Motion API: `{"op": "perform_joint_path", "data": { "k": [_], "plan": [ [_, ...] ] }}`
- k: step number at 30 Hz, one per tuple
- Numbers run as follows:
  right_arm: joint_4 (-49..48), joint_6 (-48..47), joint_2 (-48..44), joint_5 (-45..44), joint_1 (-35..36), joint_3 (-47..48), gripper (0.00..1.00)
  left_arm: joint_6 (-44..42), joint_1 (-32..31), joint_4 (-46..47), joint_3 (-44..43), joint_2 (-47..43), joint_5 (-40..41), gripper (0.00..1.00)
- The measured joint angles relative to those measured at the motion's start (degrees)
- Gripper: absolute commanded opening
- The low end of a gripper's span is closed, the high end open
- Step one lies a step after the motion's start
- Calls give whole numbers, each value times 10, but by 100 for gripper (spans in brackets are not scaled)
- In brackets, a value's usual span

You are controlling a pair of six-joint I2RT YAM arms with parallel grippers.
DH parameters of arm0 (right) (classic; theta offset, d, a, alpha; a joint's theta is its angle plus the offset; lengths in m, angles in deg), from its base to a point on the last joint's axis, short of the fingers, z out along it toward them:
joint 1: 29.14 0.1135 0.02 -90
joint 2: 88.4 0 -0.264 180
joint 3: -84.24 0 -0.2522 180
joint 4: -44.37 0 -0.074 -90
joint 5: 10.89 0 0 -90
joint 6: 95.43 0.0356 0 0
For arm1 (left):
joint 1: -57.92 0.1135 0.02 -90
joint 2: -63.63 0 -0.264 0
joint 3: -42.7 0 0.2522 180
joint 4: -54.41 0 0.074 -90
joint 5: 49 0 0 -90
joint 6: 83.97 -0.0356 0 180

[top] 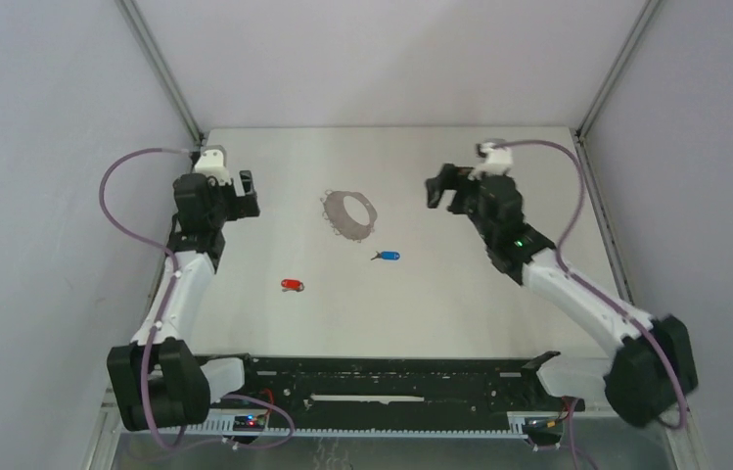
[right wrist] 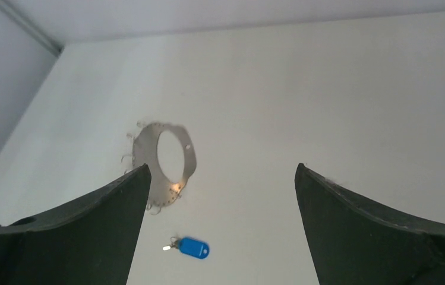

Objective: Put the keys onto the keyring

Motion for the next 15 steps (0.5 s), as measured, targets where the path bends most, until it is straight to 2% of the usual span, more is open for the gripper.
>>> {"op": "perform_joint_path", "data": {
  "k": [5, 15],
  "plan": [
    [77, -41, 196, 20, 74, 175, 100, 0, 0, -137, -78, 52, -7, 100],
    [186, -74, 511, 35, 161, 456, 92, -25, 1, -266, -108, 58, -41, 100]
  ]
}}
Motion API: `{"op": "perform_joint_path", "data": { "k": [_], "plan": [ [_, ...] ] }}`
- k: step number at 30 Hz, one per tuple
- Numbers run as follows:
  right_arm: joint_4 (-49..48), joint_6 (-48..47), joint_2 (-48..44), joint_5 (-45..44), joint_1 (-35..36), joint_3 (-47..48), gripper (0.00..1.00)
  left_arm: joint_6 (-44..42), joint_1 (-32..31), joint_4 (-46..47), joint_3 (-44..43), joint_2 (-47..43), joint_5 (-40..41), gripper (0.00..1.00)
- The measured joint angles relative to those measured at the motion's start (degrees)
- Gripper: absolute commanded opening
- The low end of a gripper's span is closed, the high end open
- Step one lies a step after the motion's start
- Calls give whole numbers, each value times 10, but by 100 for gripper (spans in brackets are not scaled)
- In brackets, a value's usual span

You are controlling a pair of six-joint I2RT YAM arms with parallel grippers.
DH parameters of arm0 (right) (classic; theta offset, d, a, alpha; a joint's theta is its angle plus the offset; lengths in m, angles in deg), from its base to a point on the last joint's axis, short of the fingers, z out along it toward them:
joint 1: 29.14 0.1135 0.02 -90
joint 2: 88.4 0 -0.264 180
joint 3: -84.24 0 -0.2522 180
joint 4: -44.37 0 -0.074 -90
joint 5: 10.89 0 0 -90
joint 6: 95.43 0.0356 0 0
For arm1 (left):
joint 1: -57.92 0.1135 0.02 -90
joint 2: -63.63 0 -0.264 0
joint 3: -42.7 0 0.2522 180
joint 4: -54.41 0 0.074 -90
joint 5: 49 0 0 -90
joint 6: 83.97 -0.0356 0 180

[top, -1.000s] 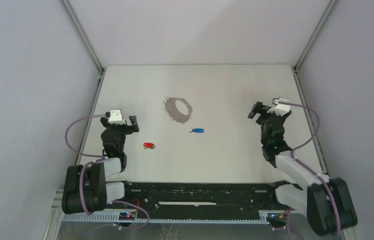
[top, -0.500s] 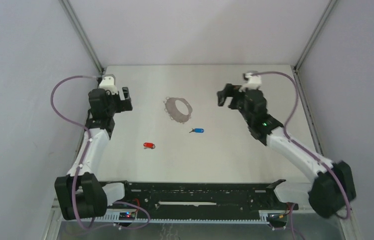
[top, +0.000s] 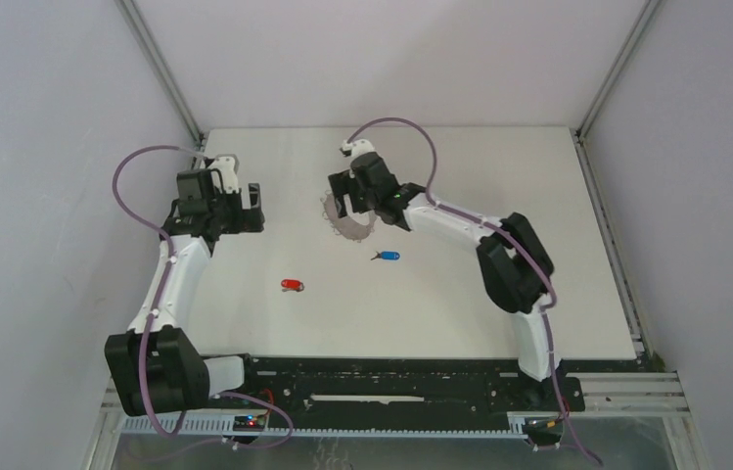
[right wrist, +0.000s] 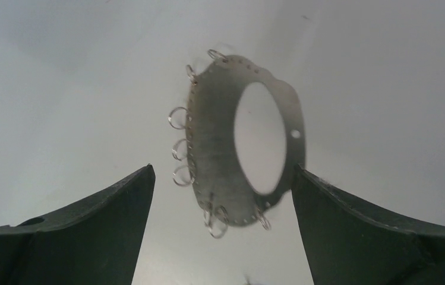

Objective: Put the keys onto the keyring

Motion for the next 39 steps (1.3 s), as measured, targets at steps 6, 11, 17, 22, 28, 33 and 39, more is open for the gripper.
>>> {"op": "perform_joint_path", "data": {
  "k": [6, 11, 17, 22, 28, 33, 39],
  "plan": [
    [55, -12, 145, 39, 4, 182, 79, -30, 0, -57, -7, -1, -6, 100],
    [78, -12, 214, 61, -9, 273, 68, -47, 0, -83, -7, -7, -14, 100],
    [116, -6, 296, 77, -18, 390, 68, -61, 0, -101, -7, -10, -15, 100],
    [150, 13, 313, 74, -19, 405, 66, -70, 0, -110, -7, -16, -15, 100],
    [186, 87, 285, 61, -23, 341, 64, -76, 0, -119, -7, -41, -15, 100],
    [160, 124, 202, 44, -17, 190, 63, -82, 0, -121, -7, -59, -15, 100],
    [142, 138, 181, 44, -3, 145, 58, -90, 0, -126, -7, -62, -14, 100]
  ]
}}
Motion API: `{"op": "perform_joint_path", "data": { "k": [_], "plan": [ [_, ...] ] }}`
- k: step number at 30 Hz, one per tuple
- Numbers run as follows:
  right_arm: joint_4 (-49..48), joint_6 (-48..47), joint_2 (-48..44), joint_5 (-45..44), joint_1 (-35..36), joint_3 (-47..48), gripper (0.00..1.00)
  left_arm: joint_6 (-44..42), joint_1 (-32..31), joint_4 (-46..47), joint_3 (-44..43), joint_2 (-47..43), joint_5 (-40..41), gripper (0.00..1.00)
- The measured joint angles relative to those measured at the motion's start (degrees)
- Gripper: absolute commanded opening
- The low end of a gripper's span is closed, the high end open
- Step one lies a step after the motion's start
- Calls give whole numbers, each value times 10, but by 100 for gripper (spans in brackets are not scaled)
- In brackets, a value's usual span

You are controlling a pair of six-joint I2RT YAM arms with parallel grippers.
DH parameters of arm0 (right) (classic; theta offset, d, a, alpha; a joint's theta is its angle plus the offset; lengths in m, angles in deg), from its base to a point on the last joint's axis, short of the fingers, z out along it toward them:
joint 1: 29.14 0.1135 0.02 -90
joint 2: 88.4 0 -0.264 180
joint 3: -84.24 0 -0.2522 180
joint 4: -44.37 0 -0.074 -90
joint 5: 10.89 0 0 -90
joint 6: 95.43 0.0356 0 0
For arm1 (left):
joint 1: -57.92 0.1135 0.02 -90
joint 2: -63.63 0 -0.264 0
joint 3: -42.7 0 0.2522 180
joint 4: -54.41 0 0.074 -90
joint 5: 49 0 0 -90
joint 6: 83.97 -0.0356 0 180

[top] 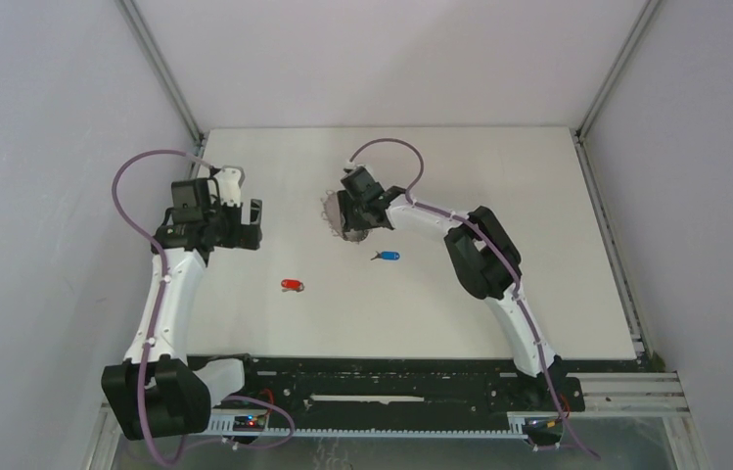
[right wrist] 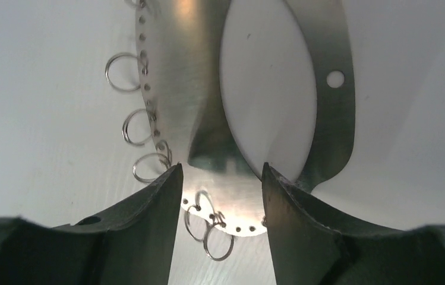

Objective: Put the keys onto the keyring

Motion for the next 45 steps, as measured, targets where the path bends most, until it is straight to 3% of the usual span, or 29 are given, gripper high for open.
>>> {"op": "perform_joint_path", "data": {
  "k": [8, 13, 16, 26, 31, 45],
  "plan": [
    [-43, 14, -72, 0, 51, -123, 54, -10, 0, -4, 0, -14, -1, 100],
    [-42, 17, -94, 0, 72, -150, 72, -10, 0, -6, 0, -17, -10, 100],
    [-38, 13, -105, -4, 72, -153, 74, -10, 0, -9, 0, -19, -16, 100],
    [-64, -41, -203, -48, 78, -217, 68, -15, 0, -26, 0, -20, -21, 100],
    [-69, -84, -193, -53, 101, -242, 69, -20, 0, -41, 0, -24, -31, 100],
    [-103, -138, -164, -43, 109, -244, 57, -37, 0, -66, 0, -43, -32, 100]
  ]
}}
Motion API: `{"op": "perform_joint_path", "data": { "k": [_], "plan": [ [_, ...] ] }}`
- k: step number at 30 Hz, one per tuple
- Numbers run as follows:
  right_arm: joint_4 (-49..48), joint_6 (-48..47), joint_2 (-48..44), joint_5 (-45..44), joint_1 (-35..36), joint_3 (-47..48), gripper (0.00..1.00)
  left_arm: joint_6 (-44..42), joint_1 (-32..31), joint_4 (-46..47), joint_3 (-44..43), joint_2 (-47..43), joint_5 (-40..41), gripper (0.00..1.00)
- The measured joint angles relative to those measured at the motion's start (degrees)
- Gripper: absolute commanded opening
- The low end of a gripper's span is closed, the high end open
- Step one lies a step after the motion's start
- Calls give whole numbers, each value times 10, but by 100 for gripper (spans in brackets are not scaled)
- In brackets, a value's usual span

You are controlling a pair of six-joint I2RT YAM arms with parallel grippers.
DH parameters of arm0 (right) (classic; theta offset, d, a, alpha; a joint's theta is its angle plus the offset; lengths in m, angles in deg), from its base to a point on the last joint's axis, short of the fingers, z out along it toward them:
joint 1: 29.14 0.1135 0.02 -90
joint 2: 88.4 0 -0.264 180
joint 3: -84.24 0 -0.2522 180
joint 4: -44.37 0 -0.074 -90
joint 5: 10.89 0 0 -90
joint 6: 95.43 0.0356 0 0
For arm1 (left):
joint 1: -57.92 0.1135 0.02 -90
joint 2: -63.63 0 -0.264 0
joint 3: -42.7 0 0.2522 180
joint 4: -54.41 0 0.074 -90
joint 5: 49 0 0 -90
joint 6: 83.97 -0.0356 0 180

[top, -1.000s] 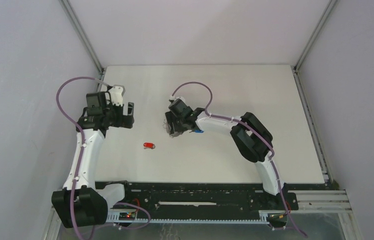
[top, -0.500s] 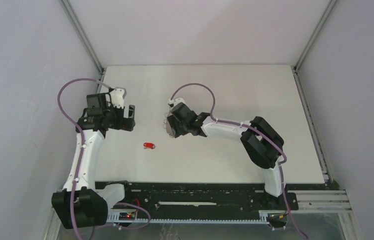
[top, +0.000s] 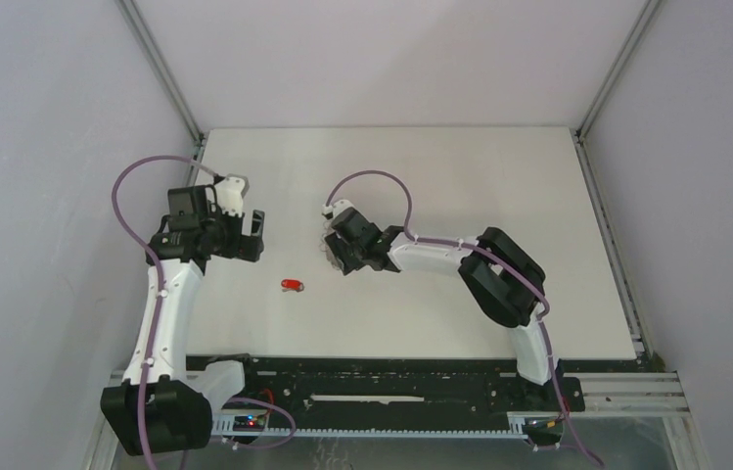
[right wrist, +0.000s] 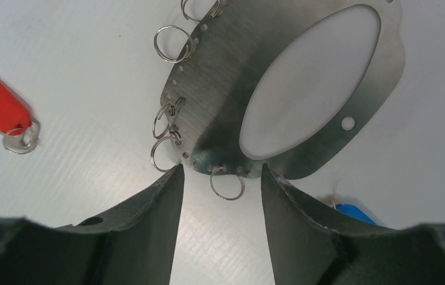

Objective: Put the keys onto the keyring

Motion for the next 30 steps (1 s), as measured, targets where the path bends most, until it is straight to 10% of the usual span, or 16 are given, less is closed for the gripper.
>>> {"op": "perform_joint_path", "data": {
  "k": [7, 14, 30],
  "plan": [
    [12, -2, 30, 0, 0, 17, 40, -3, 0, -12, -7, 0, 0, 100],
    [21, 3, 41, -2, 0, 36, 0, -3, 0, -13, -27, 0, 1, 100],
    [-76, -39, -94, 58, -11, -60, 0, -63, -55, -15, -27, -48, -37, 100]
  ]
}}
